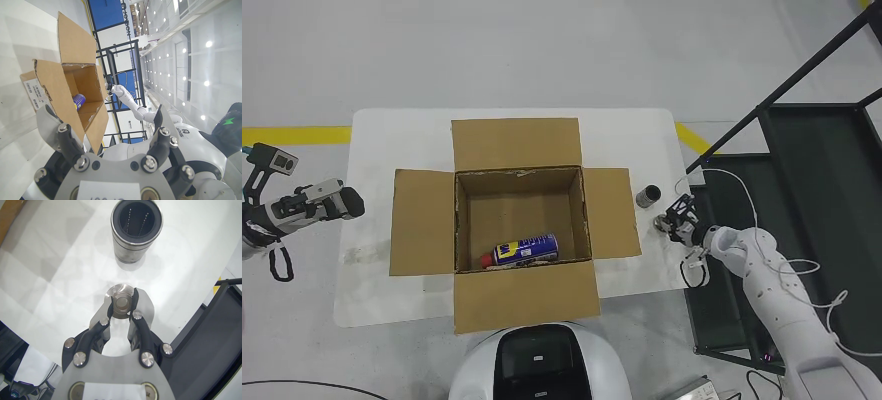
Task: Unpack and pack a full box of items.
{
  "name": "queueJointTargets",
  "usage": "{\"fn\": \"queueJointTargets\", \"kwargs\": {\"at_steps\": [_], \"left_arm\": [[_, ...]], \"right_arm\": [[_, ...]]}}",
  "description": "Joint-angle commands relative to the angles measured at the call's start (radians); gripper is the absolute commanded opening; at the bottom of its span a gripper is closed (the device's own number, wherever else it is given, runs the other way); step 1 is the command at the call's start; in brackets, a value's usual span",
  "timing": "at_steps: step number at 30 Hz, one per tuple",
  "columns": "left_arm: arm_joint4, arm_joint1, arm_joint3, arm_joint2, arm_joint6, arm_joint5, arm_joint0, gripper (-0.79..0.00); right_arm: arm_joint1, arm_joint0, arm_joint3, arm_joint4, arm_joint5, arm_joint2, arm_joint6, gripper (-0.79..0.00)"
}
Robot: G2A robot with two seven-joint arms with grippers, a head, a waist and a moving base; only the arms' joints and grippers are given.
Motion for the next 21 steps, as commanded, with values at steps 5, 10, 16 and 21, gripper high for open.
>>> {"fn": "queueJointTargets", "kwargs": {"at_steps": [5, 10, 16, 21], "left_arm": [[0.000, 0.000, 0.000, 0.000, 0.000, 0.000, 0.000, 0.000], [0.000, 0.000, 0.000, 0.000, 0.000, 0.000, 0.000, 0.000], [0.000, 0.000, 0.000, 0.000, 0.000, 0.000, 0.000, 0.000], [0.000, 0.000, 0.000, 0.000, 0.000, 0.000, 0.000, 0.000]], "right_arm": [[0.018, -0.047, -0.069, 0.029, -0.023, 0.058, 0.048, -0.785], [0.040, -0.127, -0.218, 0.043, -0.041, 0.135, 0.084, -0.785], [0.060, -0.226, -0.457, 0.064, -0.032, 0.234, 0.148, -0.785], [0.068, -0.266, -0.629, 0.083, -0.039, 0.285, 0.188, -0.785]]}}
